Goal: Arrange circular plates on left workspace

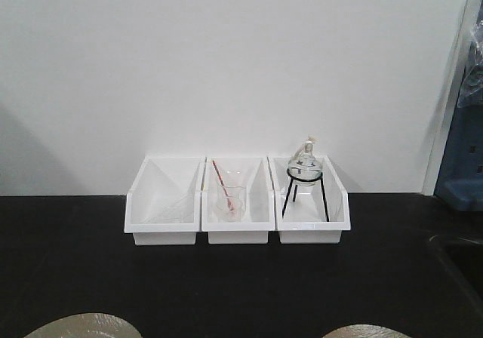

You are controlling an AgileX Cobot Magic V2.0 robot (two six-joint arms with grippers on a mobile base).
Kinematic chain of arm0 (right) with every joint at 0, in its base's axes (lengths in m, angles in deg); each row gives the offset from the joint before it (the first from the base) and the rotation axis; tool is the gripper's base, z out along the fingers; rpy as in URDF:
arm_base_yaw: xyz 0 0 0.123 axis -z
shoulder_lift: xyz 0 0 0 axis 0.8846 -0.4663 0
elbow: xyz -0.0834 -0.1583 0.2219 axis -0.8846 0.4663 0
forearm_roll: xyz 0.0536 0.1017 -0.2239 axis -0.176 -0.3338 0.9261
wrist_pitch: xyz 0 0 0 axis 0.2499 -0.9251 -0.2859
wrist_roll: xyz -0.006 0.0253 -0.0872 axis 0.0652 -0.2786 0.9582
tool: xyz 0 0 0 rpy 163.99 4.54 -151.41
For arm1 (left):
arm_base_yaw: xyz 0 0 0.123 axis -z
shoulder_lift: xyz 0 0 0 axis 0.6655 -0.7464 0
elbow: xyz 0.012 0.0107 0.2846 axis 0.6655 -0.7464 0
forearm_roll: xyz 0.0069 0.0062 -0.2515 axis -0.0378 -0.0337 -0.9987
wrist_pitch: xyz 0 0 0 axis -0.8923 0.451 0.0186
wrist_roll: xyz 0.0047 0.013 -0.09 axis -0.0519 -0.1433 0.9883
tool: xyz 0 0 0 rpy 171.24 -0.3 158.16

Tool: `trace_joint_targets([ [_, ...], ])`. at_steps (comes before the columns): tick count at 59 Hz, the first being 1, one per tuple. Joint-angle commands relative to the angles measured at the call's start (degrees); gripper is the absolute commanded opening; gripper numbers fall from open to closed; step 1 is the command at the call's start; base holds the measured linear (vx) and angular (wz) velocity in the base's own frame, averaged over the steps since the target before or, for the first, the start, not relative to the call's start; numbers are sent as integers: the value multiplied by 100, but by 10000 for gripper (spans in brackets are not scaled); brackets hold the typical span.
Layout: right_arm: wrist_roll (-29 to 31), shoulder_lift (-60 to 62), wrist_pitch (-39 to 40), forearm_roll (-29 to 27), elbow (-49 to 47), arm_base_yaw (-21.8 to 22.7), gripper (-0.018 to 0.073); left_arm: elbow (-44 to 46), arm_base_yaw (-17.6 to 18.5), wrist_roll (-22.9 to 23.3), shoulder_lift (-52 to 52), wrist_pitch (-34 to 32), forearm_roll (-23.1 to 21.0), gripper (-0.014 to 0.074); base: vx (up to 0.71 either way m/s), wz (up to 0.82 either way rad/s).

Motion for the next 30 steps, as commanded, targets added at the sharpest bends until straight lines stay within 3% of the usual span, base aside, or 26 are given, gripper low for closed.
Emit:
trace_joint_targets([
  [1,79,-63,399,-6,-692,9,0,493,32,75,-26,-393,-54,2,0,0],
  [11,39,-1071,-286,-17,-1929,9,0,1694,32,75,-939,255,-54,2,0,0],
  [19,-432,-2089,-937,-40,-2921,9,0,2661,32,127,-2134,586,-54,2,0,0],
  [30,-1394,-3916,-2447,-382,-4206,9,0,3987,49,1003,-3808,2016,-63,2,0,0],
])
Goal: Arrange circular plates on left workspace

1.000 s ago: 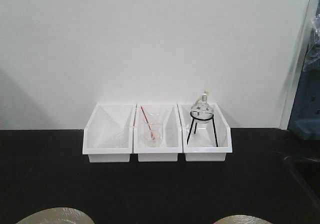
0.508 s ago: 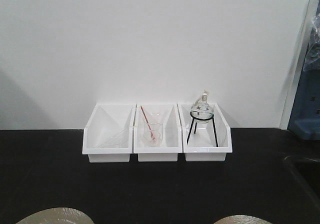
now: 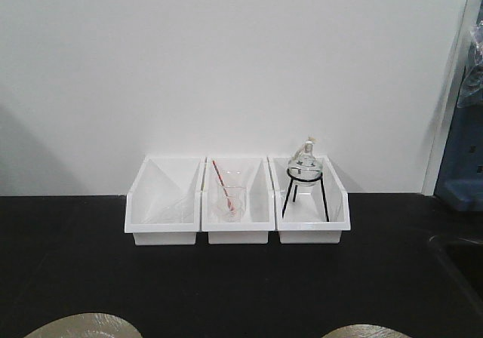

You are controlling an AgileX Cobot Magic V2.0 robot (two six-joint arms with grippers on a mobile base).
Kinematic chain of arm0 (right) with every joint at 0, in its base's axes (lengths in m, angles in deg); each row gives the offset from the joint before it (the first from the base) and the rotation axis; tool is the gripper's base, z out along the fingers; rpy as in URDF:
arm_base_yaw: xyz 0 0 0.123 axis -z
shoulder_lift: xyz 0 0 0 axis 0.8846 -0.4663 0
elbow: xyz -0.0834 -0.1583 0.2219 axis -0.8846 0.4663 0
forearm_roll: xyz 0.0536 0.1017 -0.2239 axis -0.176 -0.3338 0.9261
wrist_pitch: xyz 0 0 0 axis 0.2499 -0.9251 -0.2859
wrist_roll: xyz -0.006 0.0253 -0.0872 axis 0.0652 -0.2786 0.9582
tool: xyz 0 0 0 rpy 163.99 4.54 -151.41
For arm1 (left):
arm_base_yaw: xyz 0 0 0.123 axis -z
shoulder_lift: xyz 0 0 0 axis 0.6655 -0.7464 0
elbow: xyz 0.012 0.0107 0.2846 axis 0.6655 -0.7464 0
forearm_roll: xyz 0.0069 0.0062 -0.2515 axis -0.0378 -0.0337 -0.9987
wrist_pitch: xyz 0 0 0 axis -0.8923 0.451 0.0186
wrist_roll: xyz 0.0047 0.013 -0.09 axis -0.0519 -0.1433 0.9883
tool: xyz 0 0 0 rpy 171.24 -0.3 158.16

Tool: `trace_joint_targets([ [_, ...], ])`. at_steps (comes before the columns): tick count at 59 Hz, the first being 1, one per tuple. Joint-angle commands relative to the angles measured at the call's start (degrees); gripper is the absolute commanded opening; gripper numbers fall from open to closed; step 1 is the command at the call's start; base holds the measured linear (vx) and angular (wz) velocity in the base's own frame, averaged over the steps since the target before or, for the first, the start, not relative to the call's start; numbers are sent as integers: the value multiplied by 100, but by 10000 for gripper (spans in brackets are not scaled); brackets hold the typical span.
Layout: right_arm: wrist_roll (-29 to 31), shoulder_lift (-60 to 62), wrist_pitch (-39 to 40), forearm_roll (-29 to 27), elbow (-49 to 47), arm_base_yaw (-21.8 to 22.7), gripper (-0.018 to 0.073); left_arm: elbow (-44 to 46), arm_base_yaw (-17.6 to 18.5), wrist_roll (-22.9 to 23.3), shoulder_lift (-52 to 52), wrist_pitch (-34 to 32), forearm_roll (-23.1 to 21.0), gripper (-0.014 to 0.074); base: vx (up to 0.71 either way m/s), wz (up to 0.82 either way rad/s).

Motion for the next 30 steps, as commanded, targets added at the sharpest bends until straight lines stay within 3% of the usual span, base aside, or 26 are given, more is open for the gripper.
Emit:
trace_joint_targets([
  [1,-475,-959,-609,-300,-748,9,0,790,56,506,-793,534,-63,2,0,0],
  [7,-366,-1876,-1438,-854,-1294,9,0,1283,255,411,-1459,1272,-271,2,0,0],
  [12,122,-2527,-2039,-1751,-1617,9,0,1627,523,-224,-1963,1891,-901,2,0,0],
  [19,1856,-3314,-2826,-3752,-1960,9,0,1887,819,-1802,-2543,2442,-2540,2,0,0],
  [25,3716,-4003,-3880,-6129,-2137,9,0,1981,894,-3483,-3070,3112,-4504,2,0,0],
  [30,4542,-4469,-4653,-7585,-2143,9,0,1992,894,-4561,-3473,3790,-5967,2,0,0],
])
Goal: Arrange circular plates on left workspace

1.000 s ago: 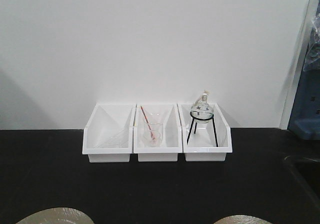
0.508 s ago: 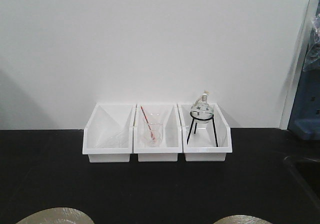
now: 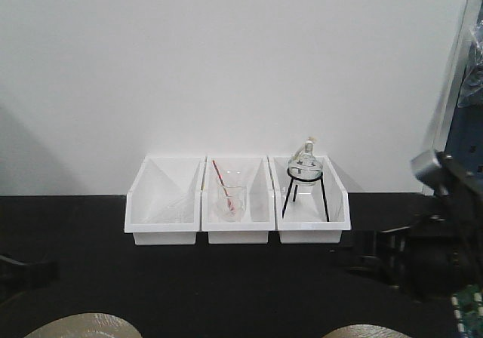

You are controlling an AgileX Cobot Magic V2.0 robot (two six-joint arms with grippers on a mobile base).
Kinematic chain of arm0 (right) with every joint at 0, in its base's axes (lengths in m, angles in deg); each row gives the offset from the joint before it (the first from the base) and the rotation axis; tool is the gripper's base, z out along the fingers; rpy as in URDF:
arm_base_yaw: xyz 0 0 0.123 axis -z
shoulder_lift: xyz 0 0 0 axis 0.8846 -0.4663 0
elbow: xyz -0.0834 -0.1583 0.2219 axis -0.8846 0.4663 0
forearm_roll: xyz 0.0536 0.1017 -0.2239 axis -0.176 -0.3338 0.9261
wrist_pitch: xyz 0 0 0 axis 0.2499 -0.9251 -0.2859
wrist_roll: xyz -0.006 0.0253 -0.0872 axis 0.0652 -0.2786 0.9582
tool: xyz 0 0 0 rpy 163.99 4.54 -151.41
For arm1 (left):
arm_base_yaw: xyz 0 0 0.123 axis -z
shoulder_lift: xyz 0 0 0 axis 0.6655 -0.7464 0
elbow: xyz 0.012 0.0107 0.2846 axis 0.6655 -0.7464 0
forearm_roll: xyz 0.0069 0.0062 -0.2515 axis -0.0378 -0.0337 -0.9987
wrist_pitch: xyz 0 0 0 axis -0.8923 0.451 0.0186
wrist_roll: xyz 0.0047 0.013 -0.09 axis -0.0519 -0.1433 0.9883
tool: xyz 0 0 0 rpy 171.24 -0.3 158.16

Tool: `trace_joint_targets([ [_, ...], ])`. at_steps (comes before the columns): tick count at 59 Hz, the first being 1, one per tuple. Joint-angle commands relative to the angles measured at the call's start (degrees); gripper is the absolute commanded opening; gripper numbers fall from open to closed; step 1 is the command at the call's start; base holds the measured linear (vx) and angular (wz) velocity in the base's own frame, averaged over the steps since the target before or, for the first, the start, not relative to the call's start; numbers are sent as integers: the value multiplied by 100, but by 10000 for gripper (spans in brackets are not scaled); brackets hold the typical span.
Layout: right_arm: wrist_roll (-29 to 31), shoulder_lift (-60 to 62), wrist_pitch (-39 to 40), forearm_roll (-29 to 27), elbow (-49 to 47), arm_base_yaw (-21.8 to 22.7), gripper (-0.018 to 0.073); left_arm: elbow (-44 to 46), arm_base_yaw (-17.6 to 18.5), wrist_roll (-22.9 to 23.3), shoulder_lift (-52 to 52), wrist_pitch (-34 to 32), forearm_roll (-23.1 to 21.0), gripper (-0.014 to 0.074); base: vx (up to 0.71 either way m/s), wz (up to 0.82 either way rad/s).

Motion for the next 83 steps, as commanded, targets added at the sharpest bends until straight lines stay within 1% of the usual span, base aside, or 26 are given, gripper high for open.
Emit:
trace_joint_targets([
  [1,1090,-334,-714,-1919,-224,9,0,228,52,-1260,-310,412,-1844,2,0,0],
  [3,1206,-461,-917,-2232,-224,9,0,258,27,-1449,-488,698,-2302,2,0,0],
  [6,1244,-588,-1127,-2409,-224,35,0,316,-86,-1581,-690,1031,-2732,2,0,0],
  [9,1232,-670,-1335,-2455,-224,187,0,385,-268,-1586,-838,1287,-2949,2,0,0],
  [12,1147,-720,-1611,-2449,-219,409,0,479,-561,-1581,-969,1550,-3096,2,0,0],
  [17,1007,-721,-2100,-2454,-198,1063,0,565,-1177,-1562,-1098,1934,-3156,2,0,0],
  [22,904,-721,-2661,-2454,-198,1882,0,571,-1971,-1521,-1209,2358,-3156,2,0,0],
  [24,852,-721,-2833,-2441,-198,2136,0,564,-2286,-1521,-1260,2547,-3151,2,0,0],
  [28,785,-721,-3126,-2425,-198,2825,0,564,-2906,-1521,-1384,2874,-3151,2,0,0],
  [31,659,-702,-3126,-2314,-198,3187,0,564,-3345,-1515,-1496,3064,-3151,2,0,0],
  [33,629,-688,-3126,-2192,-198,3475,0,564,-3571,-1485,-1561,3080,-3151,2,0,0],
  [36,629,-682,-3126,-2065,-198,3736,0,564,-3846,-1358,-1663,3070,-3150,2,0,0],
  [38,629,-682,-3126,-1992,-198,3874,0,564,-3950,-1369,-1721,3014,-3150,2,0,0],
  [42,653,-688,-3029,-1911,-198,4031,0,564,-4043,-1374,-1815,2826,-3048,2,0,0],
  [48,744,-688,-2871,-1846,-198,4002,0,564,-4056,-1392,-1854,2432,-2562,2,0,0],
  [54,1057,-688,-2865,-1807,-198,4001,0,564,-4056,-1392,-1865,2397,-2077,2,0,0],
  [57,1193,-688,-2865,-1807,-198,4001,0,564,-4056,-1392,-1865,2452,-1942,2,0,0],
  [67,1442,-688,-2841,-1908,-198,4001,0,564,-4056,-1414,-1873,2242,-1909,4,0,0],
  [70,1454,-688,-2846,-1935,-198,4001,0,564,-4056,-1438,-1873,2061,-1903,4,0,0],
  [75,1454,-688,-2853,-1935,-198,4001,0,564,-4056,-1462,-1967,1574,-1908,8,0,0],
  [79,1454,-688,-2858,-1935,-198,4001,0,564,-4056,-1686,-2165,1368,-1920,20,0,0],
  [83,1467,-688,-2852,-1935,-198,4001,0,564,-4056,-2048,-2418,1422,-1947,40,0,0],
])
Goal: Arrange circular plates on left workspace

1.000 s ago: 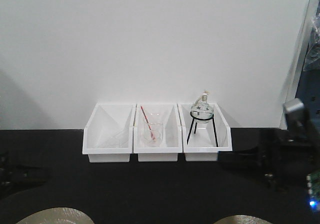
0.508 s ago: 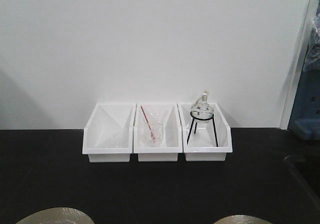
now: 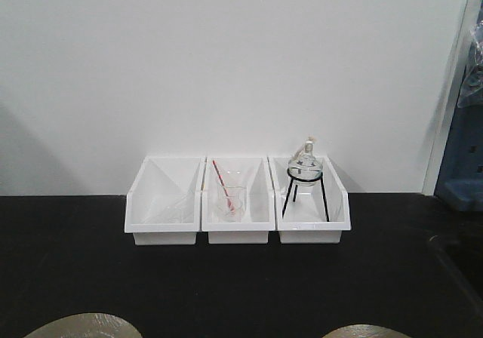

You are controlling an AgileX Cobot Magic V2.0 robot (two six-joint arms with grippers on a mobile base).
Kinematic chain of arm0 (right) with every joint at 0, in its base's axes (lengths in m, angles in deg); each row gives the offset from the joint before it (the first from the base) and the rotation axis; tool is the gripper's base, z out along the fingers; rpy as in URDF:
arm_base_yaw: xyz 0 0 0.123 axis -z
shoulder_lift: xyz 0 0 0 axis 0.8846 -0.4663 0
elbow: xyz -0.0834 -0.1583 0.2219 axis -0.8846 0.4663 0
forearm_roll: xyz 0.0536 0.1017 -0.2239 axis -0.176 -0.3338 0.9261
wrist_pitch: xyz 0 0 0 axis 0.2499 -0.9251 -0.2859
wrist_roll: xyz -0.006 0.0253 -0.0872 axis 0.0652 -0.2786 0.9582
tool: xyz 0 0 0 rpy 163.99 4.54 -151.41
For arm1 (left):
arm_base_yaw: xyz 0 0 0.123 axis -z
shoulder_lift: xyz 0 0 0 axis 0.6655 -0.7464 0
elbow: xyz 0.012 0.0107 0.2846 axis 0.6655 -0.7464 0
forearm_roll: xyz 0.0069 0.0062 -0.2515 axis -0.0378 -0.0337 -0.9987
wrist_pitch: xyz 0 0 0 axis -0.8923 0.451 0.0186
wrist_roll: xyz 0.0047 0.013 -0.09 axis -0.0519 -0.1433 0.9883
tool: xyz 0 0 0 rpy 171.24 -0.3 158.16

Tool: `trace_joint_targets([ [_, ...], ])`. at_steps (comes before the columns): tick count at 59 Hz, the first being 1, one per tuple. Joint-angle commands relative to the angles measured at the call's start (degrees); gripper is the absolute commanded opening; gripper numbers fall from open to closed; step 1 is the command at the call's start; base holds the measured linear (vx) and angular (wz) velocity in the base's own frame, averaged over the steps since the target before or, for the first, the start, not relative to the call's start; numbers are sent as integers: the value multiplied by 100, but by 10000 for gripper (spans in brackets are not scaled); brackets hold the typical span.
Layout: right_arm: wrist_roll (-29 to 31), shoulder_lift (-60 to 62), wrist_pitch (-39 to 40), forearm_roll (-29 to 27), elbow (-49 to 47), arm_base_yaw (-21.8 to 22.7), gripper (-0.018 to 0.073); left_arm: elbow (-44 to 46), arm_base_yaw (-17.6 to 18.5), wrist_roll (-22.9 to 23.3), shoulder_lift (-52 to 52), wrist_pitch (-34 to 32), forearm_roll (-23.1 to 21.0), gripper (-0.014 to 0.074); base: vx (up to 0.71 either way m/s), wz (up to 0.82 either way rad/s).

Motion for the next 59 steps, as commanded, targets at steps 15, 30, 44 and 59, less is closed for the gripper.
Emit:
trace_joint_targets([
  [15,110,186,-185,-507,-187,10,0,168,-9,-1256,-917,491,-384,243,0,0],
  [30,115,186,-25,-507,-187,10,0,168,-3,-1656,-1218,714,-558,525,0,0],
  [44,258,186,-4,-507,-187,10,0,168,215,-1777,-1550,1012,-568,533,0,0],
  [59,258,186,-4,-507,-187,10,0,168,580,-1824,-1712,1004,-504,502,0,0],
])
